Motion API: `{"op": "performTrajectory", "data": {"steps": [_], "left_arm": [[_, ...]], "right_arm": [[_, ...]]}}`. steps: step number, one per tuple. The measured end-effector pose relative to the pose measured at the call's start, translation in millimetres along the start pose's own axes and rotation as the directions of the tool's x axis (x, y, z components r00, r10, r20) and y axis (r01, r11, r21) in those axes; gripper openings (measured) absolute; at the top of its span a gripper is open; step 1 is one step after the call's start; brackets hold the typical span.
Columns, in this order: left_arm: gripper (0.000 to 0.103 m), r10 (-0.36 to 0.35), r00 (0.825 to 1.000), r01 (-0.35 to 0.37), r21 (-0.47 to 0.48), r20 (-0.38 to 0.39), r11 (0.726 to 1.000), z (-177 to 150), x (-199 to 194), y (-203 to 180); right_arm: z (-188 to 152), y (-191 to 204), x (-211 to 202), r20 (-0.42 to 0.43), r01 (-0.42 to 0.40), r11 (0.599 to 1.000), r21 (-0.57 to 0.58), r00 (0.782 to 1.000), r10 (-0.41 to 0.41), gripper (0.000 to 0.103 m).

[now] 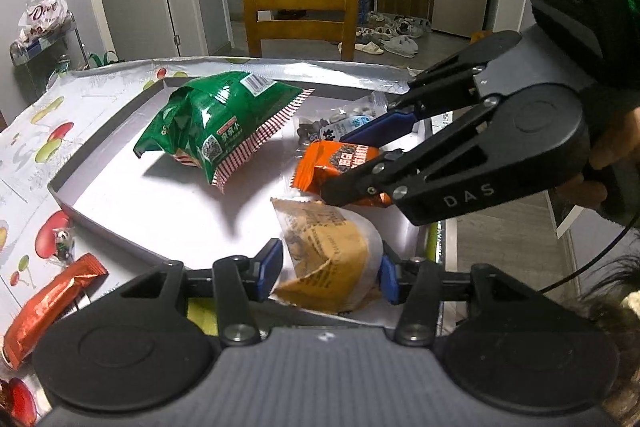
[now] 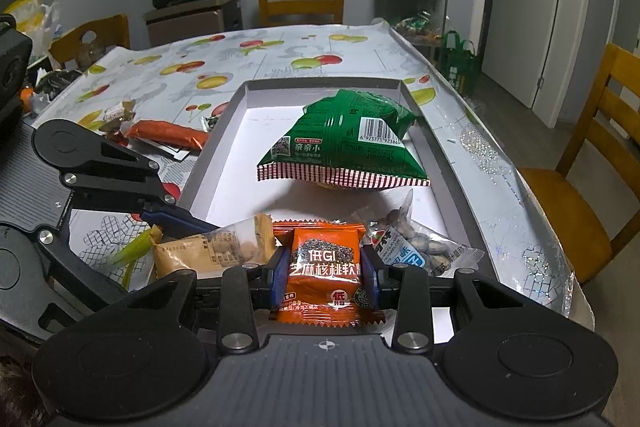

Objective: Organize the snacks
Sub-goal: 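Lower the pastry bag into the box and open the left gripper while the right lowers the orange packet, then open the right gripper and move both grippers back over the loose snacks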

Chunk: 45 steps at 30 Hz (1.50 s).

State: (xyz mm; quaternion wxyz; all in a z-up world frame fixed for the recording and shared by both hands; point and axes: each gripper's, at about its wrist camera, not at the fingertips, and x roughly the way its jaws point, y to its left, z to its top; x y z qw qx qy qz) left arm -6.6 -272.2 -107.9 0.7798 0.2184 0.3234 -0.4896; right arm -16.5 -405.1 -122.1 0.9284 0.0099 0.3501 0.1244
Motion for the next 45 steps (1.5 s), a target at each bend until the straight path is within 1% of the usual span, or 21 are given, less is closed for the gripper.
{"op": "performTrajectory", "data": {"steps": [1, 2, 4, 12, 17, 18, 20, 24, 28, 35, 45], "left_arm": [[0.056, 0.006, 1.0, -0.006, 0.002, 0.006, 1.0, -1, -3, -1], [0.062, 0.007, 1.0, -0.007, 0.002, 0.011, 1.0, 0, -4, -1], [0.069, 0.004, 1.0, -0.004, -0.003, 0.02, 1.0, 1, -6, 0], [0.07, 0.027, 0.999, -0.027, -0.007, 0.044, 1.0, 1, -14, 0], [0.07, 0.046, 0.997, -0.045, -0.018, 0.061, 0.999, 1, -20, 2], [0.071, 0.052, 0.997, -0.051, -0.023, 0.064, 0.998, 0, -22, 3], [0.078, 0.063, 0.995, -0.06, -0.032, 0.074, 0.998, -1, -26, 4], [0.079, 0.084, 0.992, -0.079, -0.057, 0.097, 0.995, -5, -38, 9], [0.081, 0.11, 0.987, -0.099, -0.095, 0.116, 0.991, -12, -52, 16], [0.082, 0.149, 0.98, -0.13, -0.149, 0.13, 0.98, -27, -74, 29], [0.082, 0.196, 0.967, -0.159, -0.216, 0.161, 0.963, -55, -110, 40]], "right_arm": [[0, 0, 0, 0.0, -0.001, 1.0, 0.003, 1.0, 0.001, 0.039], [0, 0, 0, 0.0, -0.001, 1.0, 0.005, 1.0, 0.001, 0.039], [0, 0, 0, 0.0, 0.0, 1.0, 0.007, 1.0, 0.0, 0.039], [1, -1, -2, 0.003, -0.001, 1.0, 0.031, 1.0, 0.001, 0.04], [2, 2, -5, 0.009, -0.002, 1.0, 0.022, 1.0, 0.002, 0.04], [3, 3, -6, 0.01, -0.001, 1.0, 0.022, 1.0, 0.001, 0.04], [4, 4, -8, 0.017, 0.001, 1.0, 0.02, 1.0, -0.001, 0.043], [7, 8, -12, 0.03, 0.01, 1.0, 0.012, 0.999, -0.011, 0.047], [10, 13, -13, 0.035, 0.016, 1.0, 0.007, 0.999, -0.016, 0.051], [16, 30, -16, 0.05, 0.016, 1.0, -0.005, 0.999, -0.015, 0.056], [25, 55, -20, 0.063, 0.024, 1.0, -0.021, 0.998, -0.022, 0.056]]}}
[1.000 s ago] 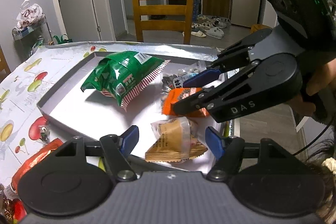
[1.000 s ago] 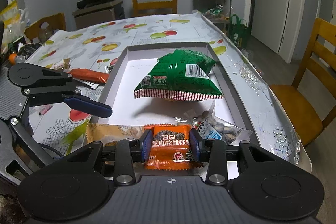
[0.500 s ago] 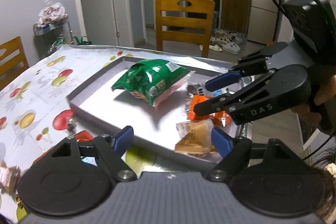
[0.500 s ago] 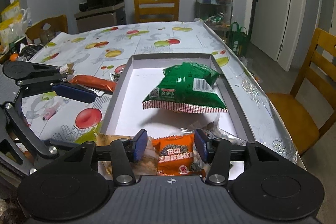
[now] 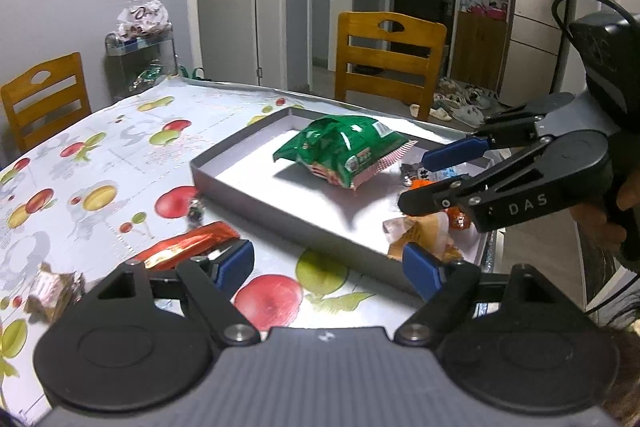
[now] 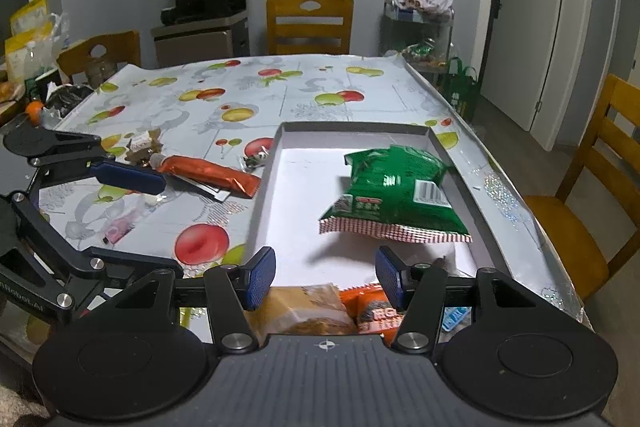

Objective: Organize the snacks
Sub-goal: 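Open the right gripper and move both grippers back over the loose snacks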

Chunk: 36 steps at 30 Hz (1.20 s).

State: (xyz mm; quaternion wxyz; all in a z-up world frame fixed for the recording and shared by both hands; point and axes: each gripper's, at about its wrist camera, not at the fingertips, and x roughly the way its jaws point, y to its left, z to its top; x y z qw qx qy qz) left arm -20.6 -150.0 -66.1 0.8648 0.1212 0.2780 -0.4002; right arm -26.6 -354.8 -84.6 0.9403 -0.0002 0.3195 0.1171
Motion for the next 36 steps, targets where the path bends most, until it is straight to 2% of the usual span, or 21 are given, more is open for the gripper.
{"op": "performTrajectory", "data": {"steps": [11, 21, 27, 36], "left_arm": [[0.082, 0.082, 0.996, -0.079, -0.076, 0.035, 0.994, -24, -39, 26], [0.082, 0.19, 0.982, -0.185, -0.165, 0.009, 0.969, -49, -69, 56], [0.082, 0.244, 0.969, -0.246, -0.209, -0.032, 0.947, -64, -72, 72], [0.082, 0.316, 0.944, -0.33, -0.247, -0.097, 0.911, -73, -49, 83]], "right_arm": [[16, 29, 4, 0.007, -0.062, 0.998, 0.011, 0.998, 0.062, 0.06], [34, 69, 16, 0.019, -0.161, 0.986, -0.03, 0.987, 0.162, 0.061], [35, 86, 29, -0.013, -0.207, 0.977, -0.043, 0.978, 0.207, 0.061], [33, 98, 41, -0.035, -0.195, 0.975, -0.103, 0.981, 0.192, 0.063]]}}
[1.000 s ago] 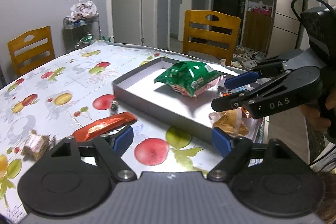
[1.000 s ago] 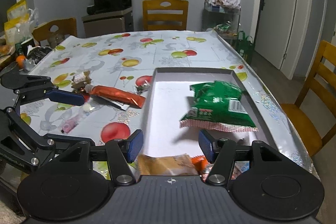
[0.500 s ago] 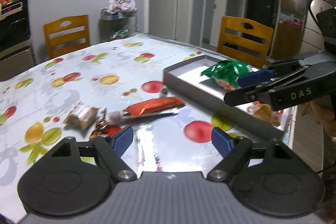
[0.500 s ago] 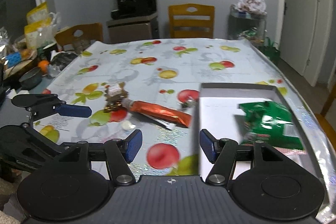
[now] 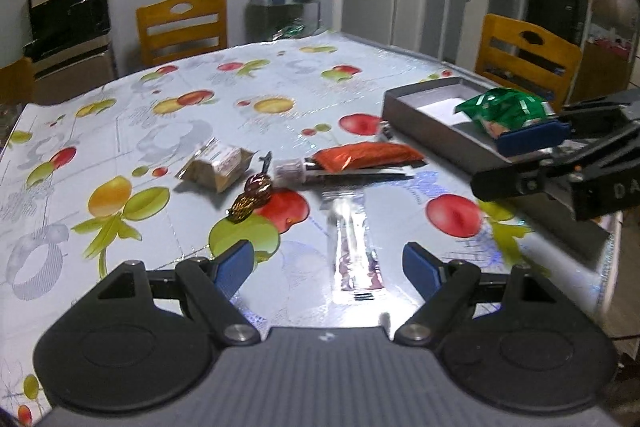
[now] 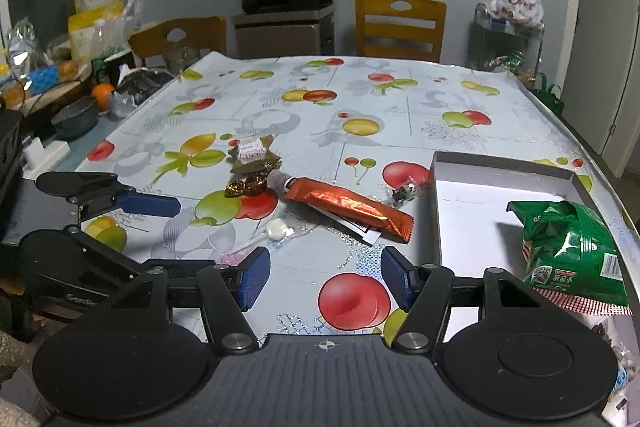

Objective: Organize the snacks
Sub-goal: 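Open the right gripper and move both grippers back over the loose snacks, then grasp the clear lollipop bag with the left gripper while the right grasps the orange stick packet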

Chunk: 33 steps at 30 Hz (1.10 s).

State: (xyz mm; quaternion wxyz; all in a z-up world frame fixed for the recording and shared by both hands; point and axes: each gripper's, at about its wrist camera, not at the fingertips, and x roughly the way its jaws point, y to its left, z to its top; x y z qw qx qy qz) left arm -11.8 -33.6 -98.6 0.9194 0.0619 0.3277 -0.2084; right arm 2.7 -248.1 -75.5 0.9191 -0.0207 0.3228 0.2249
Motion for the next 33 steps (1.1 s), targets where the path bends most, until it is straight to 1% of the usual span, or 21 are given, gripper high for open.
{"op": "performTrajectory", "data": {"steps": [4, 7, 10, 15, 18, 23, 27, 30, 32, 33], "left_arm": [[0.082, 0.017, 1.0, -0.017, -0.009, -0.01, 1.0, 3, 12, -4], [0.082, 0.023, 1.0, -0.023, 0.008, 0.0, 1.0, 7, 20, -9], [0.082, 0.025, 1.0, -0.025, 0.027, 0.011, 0.999, 10, 27, -14], [0.082, 0.035, 0.999, -0.035, 0.058, 0.008, 0.998, 9, 38, -20], [0.082, 0.032, 0.999, -0.032, 0.05, 0.005, 0.998, 9, 42, -17], [0.081, 0.026, 1.0, -0.026, 0.041, 0.003, 0.999, 9, 47, -12], [0.079, 0.011, 1.0, -0.011, 0.035, 0.001, 0.999, 9, 50, -9], [0.075, 0.001, 1.0, -0.001, 0.042, -0.004, 0.999, 9, 54, -10], [0.07, -0.005, 1.0, 0.005, 0.047, -0.012, 0.999, 8, 57, -11], [0.069, -0.009, 1.0, 0.01, 0.048, -0.016, 0.999, 8, 58, -11]], "right_arm": [[4, 2, 8, 0.0, 0.009, 0.999, -0.047, 1.0, -0.009, 0.063], [13, 3, 16, 0.014, 0.021, 0.995, -0.099, 1.0, -0.02, 0.063], [22, 3, 28, 0.015, 0.035, 0.992, -0.125, 0.999, -0.034, 0.063], [34, 2, 53, -0.015, 0.013, 0.986, -0.167, 1.0, -0.015, 0.063], [38, 2, 69, -0.028, 0.018, 0.977, -0.213, 0.999, -0.024, 0.061], [39, 2, 90, -0.064, 0.016, 0.967, -0.252, 0.997, -0.033, 0.056], [37, 0, 103, -0.091, 0.004, 0.968, -0.253, 0.996, -0.027, 0.051], [37, 0, 107, -0.083, 0.011, 0.967, -0.254, 0.996, -0.033, 0.051], [37, -1, 108, -0.079, 0.014, 0.968, -0.25, 0.996, -0.035, 0.048], [37, -2, 109, -0.075, 0.016, 0.968, -0.249, 0.997, -0.035, 0.048]]}}
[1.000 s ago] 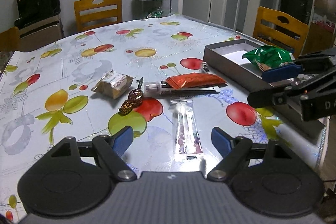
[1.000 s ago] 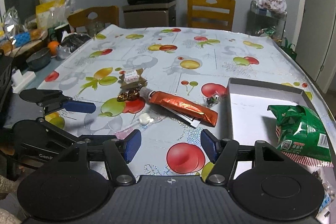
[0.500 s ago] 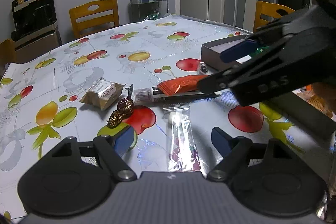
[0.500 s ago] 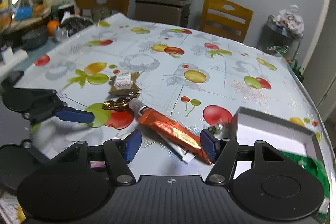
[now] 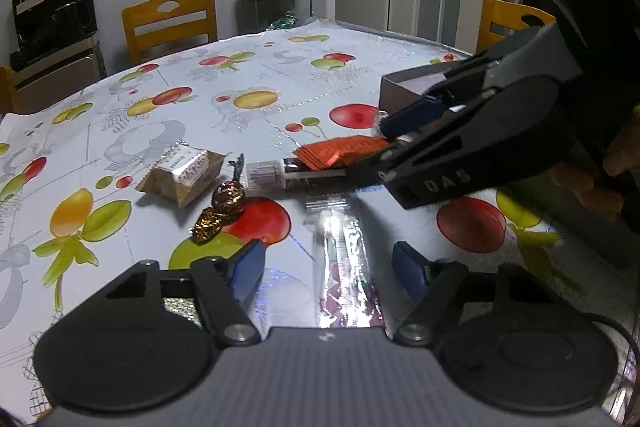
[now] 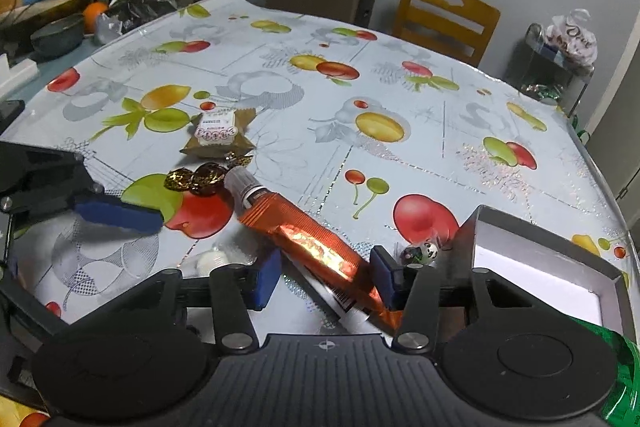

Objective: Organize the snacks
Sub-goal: 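Grasp the clear lollipop bag with the left gripper while the right grasps the orange stick packet, then carry the clear bag with the left gripper while the right carries the orange stick packet to the box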

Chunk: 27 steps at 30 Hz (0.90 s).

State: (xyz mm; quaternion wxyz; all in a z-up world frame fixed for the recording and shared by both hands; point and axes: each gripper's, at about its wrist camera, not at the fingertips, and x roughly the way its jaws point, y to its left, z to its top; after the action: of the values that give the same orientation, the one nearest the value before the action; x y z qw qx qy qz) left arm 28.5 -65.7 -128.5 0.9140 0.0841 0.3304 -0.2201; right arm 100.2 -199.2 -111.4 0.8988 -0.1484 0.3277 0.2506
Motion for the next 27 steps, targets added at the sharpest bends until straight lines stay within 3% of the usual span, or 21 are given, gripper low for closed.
{"op": "performTrajectory", "data": {"steps": [3, 10, 16, 27], "left_arm": [[0.065, -0.015, 1.0, 0.015, -0.004, 0.003, 1.0, 0, 1, 0], [0.041, -0.013, 1.0, 0.013, -0.022, 0.015, 1.0, -2, -2, 2], [0.028, -0.004, 1.0, 0.005, -0.032, 0.016, 0.999, -3, -6, 6], [0.022, -0.006, 1.0, 0.007, -0.049, 0.02, 0.999, -10, -17, 9]], "right_arm": [[1, -3, 2, 0.008, -0.002, 1.0, 0.01, 1.0, 0.002, 0.045], [3, -5, 4, -0.001, -0.052, 0.997, 0.053, 0.999, 0.052, 0.021], [0, -9, -4, -0.001, -0.045, 0.993, 0.105, 0.999, 0.045, 0.021], [-24, 4, -55, 0.001, -0.076, 0.989, 0.129, 0.997, 0.076, 0.021]]}}
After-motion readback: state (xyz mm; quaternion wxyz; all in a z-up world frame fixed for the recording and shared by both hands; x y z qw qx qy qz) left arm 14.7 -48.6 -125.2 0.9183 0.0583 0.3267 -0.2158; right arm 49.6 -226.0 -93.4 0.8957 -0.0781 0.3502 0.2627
